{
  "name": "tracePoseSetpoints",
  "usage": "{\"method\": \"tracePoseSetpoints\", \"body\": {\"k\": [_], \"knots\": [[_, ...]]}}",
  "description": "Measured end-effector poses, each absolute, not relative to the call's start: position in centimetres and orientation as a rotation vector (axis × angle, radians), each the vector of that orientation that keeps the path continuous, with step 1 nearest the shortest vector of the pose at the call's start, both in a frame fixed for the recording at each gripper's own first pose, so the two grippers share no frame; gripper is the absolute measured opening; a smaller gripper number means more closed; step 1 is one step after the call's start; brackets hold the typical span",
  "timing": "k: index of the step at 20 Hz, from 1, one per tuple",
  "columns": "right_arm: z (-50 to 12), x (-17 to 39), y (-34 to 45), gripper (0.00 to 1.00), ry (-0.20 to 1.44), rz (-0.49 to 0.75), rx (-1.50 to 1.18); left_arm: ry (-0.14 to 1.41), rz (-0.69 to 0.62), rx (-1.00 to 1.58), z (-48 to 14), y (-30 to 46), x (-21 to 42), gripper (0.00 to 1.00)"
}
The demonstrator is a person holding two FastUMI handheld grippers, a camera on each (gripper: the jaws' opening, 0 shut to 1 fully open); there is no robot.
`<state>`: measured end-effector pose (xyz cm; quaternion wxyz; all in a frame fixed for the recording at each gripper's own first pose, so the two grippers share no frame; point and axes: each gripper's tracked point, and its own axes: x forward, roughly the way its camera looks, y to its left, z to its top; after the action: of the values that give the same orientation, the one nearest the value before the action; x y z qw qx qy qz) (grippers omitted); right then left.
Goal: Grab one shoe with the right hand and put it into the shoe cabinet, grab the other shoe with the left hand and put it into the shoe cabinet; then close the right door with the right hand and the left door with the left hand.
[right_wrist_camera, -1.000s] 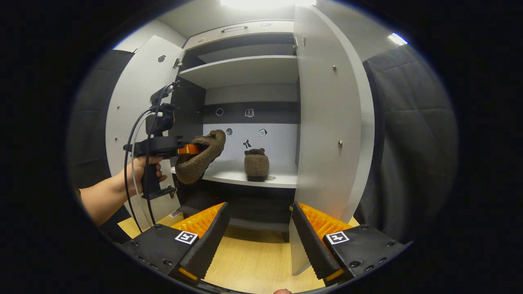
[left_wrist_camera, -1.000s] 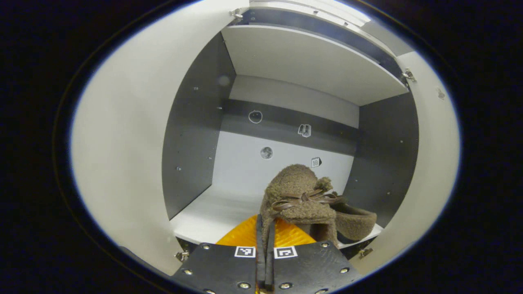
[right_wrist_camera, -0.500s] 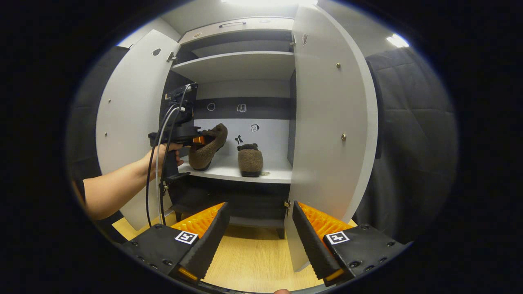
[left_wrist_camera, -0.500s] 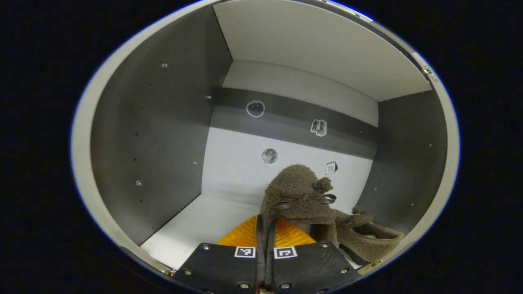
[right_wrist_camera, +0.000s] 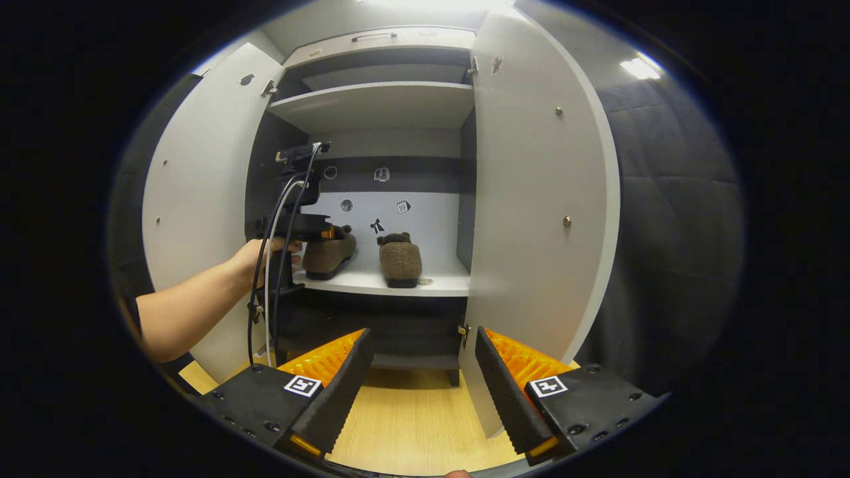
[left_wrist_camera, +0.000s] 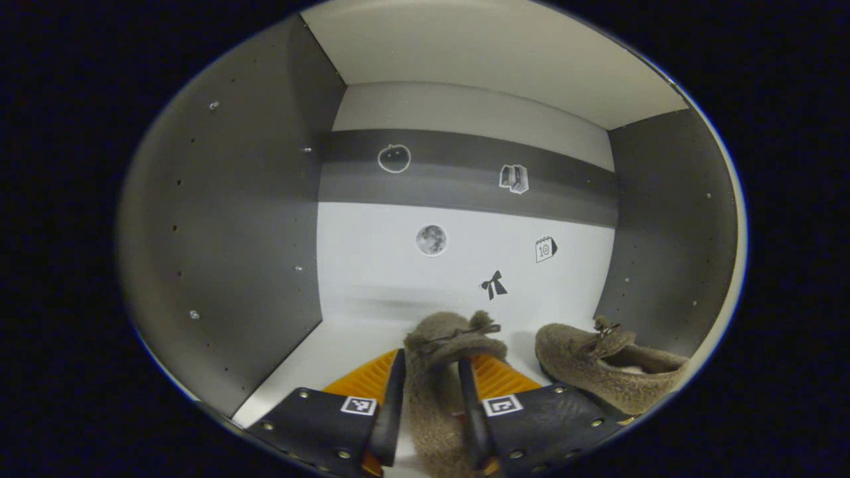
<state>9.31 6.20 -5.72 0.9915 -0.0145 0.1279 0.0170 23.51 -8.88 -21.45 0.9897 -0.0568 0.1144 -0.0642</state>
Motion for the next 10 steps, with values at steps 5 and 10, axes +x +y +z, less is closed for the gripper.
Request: {"method": "tracePoseSetpoints", "body": {"k": [5,10], "knots": [[-4.8,7.1,5.8,0.97,0.23,0.099,-0.044,0.102,-0.165,-0.157,-18.0,-8.1,19.9,0.96],[-3.3,4.1,3.8,0.97,0.199,0.097,-0.031,0.042,-0.147,-0.047,-13.9,-7.6,14.1,1.0]]}}
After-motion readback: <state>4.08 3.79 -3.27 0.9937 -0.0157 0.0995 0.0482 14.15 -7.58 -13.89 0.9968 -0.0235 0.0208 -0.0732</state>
